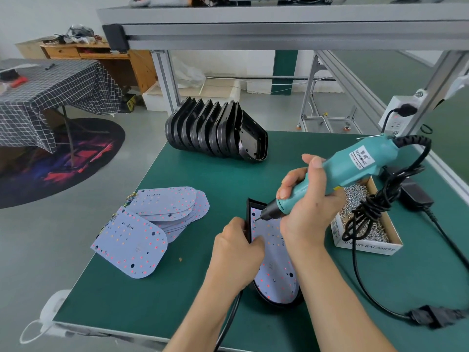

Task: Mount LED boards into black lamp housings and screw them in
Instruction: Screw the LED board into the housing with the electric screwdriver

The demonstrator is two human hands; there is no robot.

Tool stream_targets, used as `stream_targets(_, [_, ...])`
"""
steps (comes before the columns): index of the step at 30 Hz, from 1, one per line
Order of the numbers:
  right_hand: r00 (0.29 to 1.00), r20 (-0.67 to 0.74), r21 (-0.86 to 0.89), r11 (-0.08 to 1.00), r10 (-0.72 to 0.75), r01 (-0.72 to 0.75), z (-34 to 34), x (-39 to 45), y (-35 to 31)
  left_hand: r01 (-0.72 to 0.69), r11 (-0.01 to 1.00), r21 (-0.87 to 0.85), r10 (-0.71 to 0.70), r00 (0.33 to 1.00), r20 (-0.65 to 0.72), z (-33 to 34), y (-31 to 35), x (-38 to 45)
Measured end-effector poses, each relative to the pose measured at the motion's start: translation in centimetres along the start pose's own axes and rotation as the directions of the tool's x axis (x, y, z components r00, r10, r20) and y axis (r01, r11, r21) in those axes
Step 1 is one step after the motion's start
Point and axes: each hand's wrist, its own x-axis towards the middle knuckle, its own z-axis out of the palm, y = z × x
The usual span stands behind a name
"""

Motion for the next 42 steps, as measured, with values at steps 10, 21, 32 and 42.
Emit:
stream_targets(10, [0.997, 0.06, -0.059, 0.997, -0.049, 0.053, 0.55, -0.5, -0.61, -0.021, 0.999, 0.034, 0.022, 0.999, -0.031, 0.28, 0.1, 0.05])
stream_targets(21, [0.996, 0.076, -0.089, 0.994, -0.052, 0.059, 0.56, -0.73, -0.26, -0.019, 0.999, 0.029, 0.02, 0.999, -0.041, 0.29, 0.35, -0.17])
stream_targets(32, [0.996, 0.083, -0.08, 0.996, -0.041, 0.048, 0.56, -0.72, -0.04, -0.02, 1.0, 0.016, 0.021, 0.997, -0.069, 0.43, -0.14, -0.2])
stream_targets(42, [0.991, 0.128, -0.072, 0.997, -0.028, 0.037, 0.33, -0.63, -0.01, -0.023, 1.0, 0.014, 0.024, 0.997, -0.076, 0.46, -0.36, -0.17])
